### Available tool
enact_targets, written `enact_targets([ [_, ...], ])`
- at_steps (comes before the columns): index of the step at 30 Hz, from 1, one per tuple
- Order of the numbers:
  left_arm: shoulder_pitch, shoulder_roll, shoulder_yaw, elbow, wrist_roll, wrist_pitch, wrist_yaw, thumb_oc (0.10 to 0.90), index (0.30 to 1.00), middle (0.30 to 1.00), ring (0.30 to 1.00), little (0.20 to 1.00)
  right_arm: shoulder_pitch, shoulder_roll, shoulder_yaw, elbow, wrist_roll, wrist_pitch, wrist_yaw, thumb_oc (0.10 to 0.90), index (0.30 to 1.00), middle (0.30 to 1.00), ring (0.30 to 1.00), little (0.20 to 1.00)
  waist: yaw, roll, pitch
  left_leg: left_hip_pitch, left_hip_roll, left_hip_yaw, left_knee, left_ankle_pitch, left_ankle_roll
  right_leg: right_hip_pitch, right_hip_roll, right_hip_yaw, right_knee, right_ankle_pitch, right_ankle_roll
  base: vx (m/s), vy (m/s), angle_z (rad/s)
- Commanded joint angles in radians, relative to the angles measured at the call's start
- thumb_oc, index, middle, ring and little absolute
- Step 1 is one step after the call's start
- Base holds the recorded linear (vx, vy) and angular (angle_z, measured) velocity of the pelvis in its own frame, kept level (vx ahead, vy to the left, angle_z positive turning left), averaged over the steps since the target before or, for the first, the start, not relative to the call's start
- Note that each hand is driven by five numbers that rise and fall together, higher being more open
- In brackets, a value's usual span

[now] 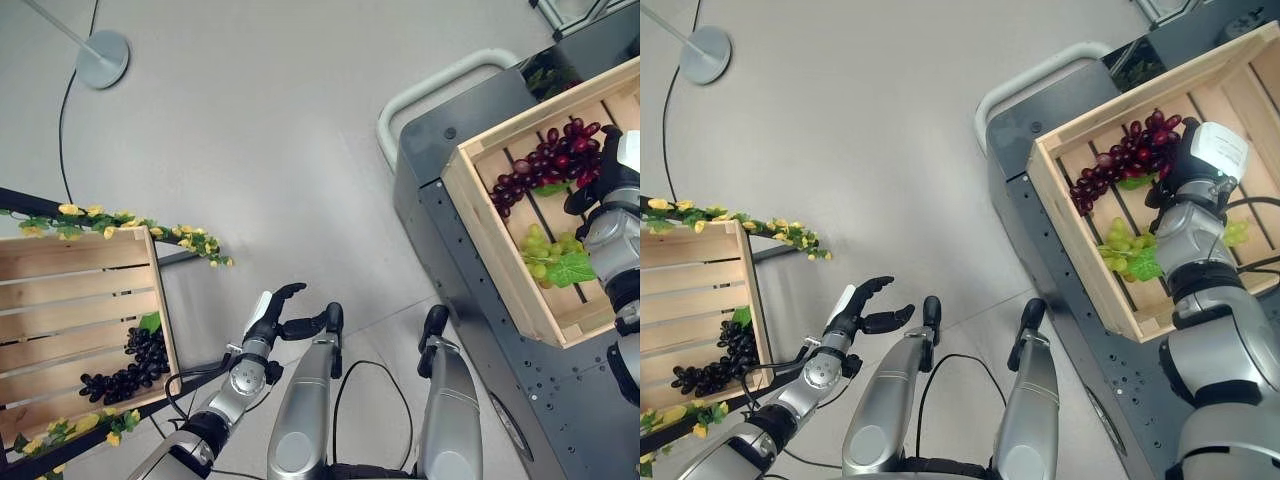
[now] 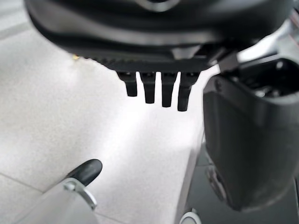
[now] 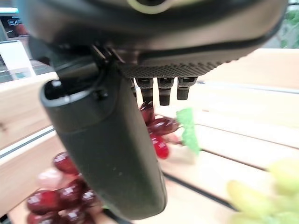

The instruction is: Pick up the fruits from the basket on one side to the basket on the other side

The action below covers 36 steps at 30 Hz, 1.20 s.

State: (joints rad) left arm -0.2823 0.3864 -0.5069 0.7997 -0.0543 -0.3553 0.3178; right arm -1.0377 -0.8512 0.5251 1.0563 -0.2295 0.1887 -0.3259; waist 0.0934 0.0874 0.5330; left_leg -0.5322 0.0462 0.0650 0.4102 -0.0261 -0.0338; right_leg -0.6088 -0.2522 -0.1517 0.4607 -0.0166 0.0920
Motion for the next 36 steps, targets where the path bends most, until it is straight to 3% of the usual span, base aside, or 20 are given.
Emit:
enact_targets([
  [1, 0.051, 0.061, 0.008, -0.098, -0.053, -0.088, 0.017, 0.800, 0.900, 0.900, 0.900, 0.900, -0.146, -0.134, 0.075, 0.015, -0.064, -0.013, -0.032, 0.800, 0.900, 0.900, 0.900, 0.900, 0.011, 0.023, -0.013, -0.031, -0.017, -0.028, 0.085, -0.055, 0.024, 0.009, 0.008, -0.013, 0.104, -0.056, -0.048, 0.01, 0.002, 0.08],
  [9, 0.070, 0.074, -0.004, -0.136, -0.070, -0.115, 0.013, 0.800, 0.900, 0.900, 0.900, 0.900, -0.207, -0.145, 0.108, 0.045, -0.055, -0.007, 0.009, 0.800, 0.900, 0.900, 0.900, 0.900, 0.026, 0.045, -0.013, -0.070, -0.027, -0.032, 0.070, -0.033, 0.026, -0.032, 0.011, -0.015, 0.114, -0.055, -0.048, 0.00, 0.002, 0.03],
  [17, 0.091, 0.104, -0.011, -0.205, -0.100, -0.145, 0.019, 0.800, 0.900, 0.900, 0.900, 0.900, -0.233, -0.154, 0.164, 0.058, -0.102, -0.019, 0.150, 0.800, 0.900, 0.900, 0.900, 0.900, 0.042, 0.066, -0.013, -0.125, -0.040, -0.037, 0.052, -0.010, 0.031, -0.094, 0.013, -0.024, 0.118, -0.048, -0.050, -0.01, -0.008, 0.04],
  [22, 0.098, 0.124, -0.005, -0.227, -0.120, -0.161, 0.012, 0.800, 0.900, 0.900, 0.900, 0.900, -0.242, -0.161, 0.262, 0.072, -0.283, -0.079, 0.310, 0.800, 0.900, 0.900, 0.900, 0.900, 0.052, 0.069, -0.013, -0.158, -0.045, -0.043, 0.044, 0.003, 0.036, -0.125, 0.013, -0.029, 0.114, -0.040, -0.050, -0.03, -0.013, 0.01],
  [24, 0.096, 0.134, -0.005, -0.242, -0.128, -0.164, 0.014, 0.800, 0.900, 0.900, 0.900, 0.900, -0.235, -0.160, 0.319, 0.079, -0.363, -0.065, 0.381, 0.800, 0.900, 0.900, 0.900, 0.900, 0.058, 0.068, -0.013, -0.173, -0.045, -0.045, 0.042, 0.009, 0.040, -0.140, 0.012, -0.034, 0.113, -0.034, -0.048, -0.05, -0.043, 0.02],
  [26, 0.097, 0.141, -0.003, -0.250, -0.131, -0.165, 0.010, 0.800, 0.900, 0.900, 0.900, 0.900, -0.231, -0.160, 0.336, 0.088, -0.354, -0.051, 0.394, 0.800, 0.900, 0.900, 0.900, 0.900, 0.061, 0.068, -0.013, -0.180, -0.044, -0.046, 0.043, 0.012, 0.042, -0.146, 0.011, -0.037, 0.115, -0.032, -0.047, -0.03, -0.028, 0.04],
  [27, 0.096, 0.144, -0.001, -0.252, -0.132, -0.169, 0.009, 0.800, 0.900, 0.900, 0.900, 0.900, -0.233, -0.159, 0.341, 0.093, -0.355, -0.042, 0.399, 0.753, 0.829, 0.829, 0.829, 0.829, 0.063, 0.067, -0.013, -0.184, -0.045, -0.047, 0.043, 0.013, 0.043, -0.149, 0.011, -0.038, 0.114, -0.030, -0.047, -0.06, -0.026, 0.03],
  [28, 0.096, 0.148, 0.001, -0.258, -0.131, -0.172, 0.008, 0.800, 0.900, 0.900, 0.900, 0.900, -0.229, -0.154, 0.339, 0.104, -0.314, -0.014, 0.395, 0.568, 0.552, 0.552, 0.552, 0.552, 0.067, 0.068, -0.013, -0.189, -0.045, -0.047, 0.042, 0.015, 0.044, -0.151, 0.011, -0.041, 0.113, -0.028, -0.047, -0.06, -0.021, 0.02],
  [29, 0.096, 0.149, 0.001, -0.259, -0.131, -0.174, 0.007, 0.800, 0.900, 0.900, 0.900, 0.900, -0.229, -0.154, 0.339, 0.106, -0.296, -0.007, 0.390, 0.419, 0.328, 0.328, 0.328, 0.328, 0.067, 0.068, -0.013, -0.190, -0.045, -0.048, 0.043, 0.015, 0.044, -0.152, 0.011, -0.041, 0.113, -0.028, -0.047, -0.08, -0.020, 0.00],
  [32, 0.096, 0.151, 0.005, -0.265, -0.141, -0.176, 0.003, 0.800, 0.900, 0.900, 0.900, 0.900, -0.214, -0.153, 0.297, 0.121, -0.174, -0.003, 0.376, 0.400, 0.300, 0.300, 0.300, 0.300, 0.070, 0.068, -0.013, -0.194, -0.046, -0.048, 0.045, 0.016, 0.044, -0.153, 0.011, -0.045, 0.114, -0.026, -0.047, -0.06, -0.009, 0.00],
  [33, 0.096, 0.151, 0.013, -0.274, -0.143, -0.164, 0.004, 0.800, 0.900, 0.900, 0.900, 0.900, -0.193, -0.154, 0.247, 0.123, -0.130, 0.003, 0.328, 0.400, 0.300, 0.300, 0.300, 0.300, 0.067, 0.066, -0.013, -0.195, -0.045, -0.049, 0.052, 0.012, 0.044, -0.154, 0.012, -0.044, 0.123, -0.028, -0.048, -0.04, 0.003, 0.03],
  [36, 0.103, 0.150, 0.023, -0.278, -0.140, -0.165, 0.011, 0.800, 0.900, 0.900, 0.900, 0.900, -0.172, -0.159, 0.188, 0.123, -0.108, -0.008, 0.264, 0.400, 0.300, 0.300, 0.300, 0.300, 0.063, 0.062, -0.013, -0.192, -0.044, -0.053, 0.058, 0.007, 0.044, -0.149, 0.016, -0.043, 0.124, -0.028, -0.048, -0.02, 0.004, 0.02],
])
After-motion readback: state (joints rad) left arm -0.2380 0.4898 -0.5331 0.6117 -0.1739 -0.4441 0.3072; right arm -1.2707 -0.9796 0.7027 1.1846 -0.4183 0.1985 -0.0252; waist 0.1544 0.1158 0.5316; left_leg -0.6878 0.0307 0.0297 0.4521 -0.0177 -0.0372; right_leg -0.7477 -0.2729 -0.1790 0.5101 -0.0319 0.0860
